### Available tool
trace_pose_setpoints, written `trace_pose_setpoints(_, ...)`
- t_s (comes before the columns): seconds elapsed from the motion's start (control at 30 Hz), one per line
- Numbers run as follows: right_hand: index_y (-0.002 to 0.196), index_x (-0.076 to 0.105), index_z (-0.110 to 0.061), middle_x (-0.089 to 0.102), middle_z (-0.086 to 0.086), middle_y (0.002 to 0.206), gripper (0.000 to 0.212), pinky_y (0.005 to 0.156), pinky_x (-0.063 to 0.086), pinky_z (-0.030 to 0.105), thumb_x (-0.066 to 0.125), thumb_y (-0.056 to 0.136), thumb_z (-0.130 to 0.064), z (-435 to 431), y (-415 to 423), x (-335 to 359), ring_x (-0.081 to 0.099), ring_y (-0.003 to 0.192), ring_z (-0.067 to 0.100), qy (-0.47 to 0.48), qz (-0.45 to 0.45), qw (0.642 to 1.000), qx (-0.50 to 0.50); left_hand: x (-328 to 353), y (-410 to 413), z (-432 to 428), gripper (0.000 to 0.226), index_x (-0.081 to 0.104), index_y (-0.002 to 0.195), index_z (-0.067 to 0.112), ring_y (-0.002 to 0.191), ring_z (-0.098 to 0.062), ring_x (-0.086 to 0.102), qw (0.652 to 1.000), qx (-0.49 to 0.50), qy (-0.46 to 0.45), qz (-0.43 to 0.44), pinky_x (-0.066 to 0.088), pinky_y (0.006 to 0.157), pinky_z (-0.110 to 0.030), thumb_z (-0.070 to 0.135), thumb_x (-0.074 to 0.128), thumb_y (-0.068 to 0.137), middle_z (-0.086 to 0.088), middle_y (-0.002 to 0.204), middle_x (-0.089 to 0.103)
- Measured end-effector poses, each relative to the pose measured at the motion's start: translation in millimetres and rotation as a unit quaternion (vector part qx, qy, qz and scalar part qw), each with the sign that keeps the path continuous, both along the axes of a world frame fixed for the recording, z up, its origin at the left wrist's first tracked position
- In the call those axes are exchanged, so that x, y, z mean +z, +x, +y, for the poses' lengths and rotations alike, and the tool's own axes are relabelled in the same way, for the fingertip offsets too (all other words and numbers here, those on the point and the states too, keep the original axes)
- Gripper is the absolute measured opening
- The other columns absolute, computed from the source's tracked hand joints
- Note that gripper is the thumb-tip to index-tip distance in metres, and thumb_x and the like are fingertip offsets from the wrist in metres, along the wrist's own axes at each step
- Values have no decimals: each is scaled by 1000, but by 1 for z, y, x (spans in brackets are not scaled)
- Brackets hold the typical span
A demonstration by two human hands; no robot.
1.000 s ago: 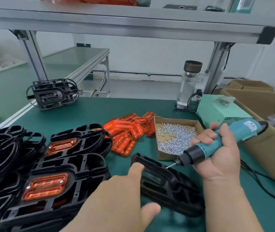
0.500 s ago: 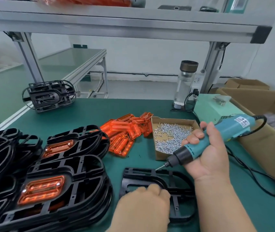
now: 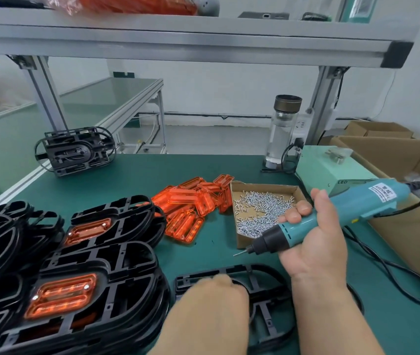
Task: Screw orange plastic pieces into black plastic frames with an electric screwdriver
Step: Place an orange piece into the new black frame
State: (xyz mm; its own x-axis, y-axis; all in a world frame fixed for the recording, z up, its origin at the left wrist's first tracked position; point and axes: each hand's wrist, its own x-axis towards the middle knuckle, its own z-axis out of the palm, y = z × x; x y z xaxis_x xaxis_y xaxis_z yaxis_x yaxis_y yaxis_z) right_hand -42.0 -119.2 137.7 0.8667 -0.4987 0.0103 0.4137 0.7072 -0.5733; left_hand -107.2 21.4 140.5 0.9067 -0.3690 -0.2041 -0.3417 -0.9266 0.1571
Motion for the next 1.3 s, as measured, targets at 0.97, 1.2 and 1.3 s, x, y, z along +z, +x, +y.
trace_pose_setpoints(0.97,90,49,-20,48,-7,58,12,51,42,20,59,96,-23,-2,5,-6,45,46,7,-9,36,999,0,-21,91,-15,32,45,122,16,115,-31,41,926,294,-197,-130,35,98,-36,12,53,92,-8,127,35)
trace_pose_setpoints(1.2,89,48,-19,48,-7,58,14,51,42,20,59,97,-22,-3,5,-6,45,46,7,-7,35,999,-10,-20,88,-12,19,53,113,25,117,-24,37,925,272,-192,-182,29,98,-32,25,53,93,1,128,43)
trace_pose_setpoints(1.3,87,47,-19,48,-7,57,15,50,43,20,59,97,-21,-4,5,-5,45,45,8,-2,38,999,-16,-12,73,-12,10,44,100,28,100,-20,48,915,246,-240,-212,36,80,-29,32,52,94,5,109,48)
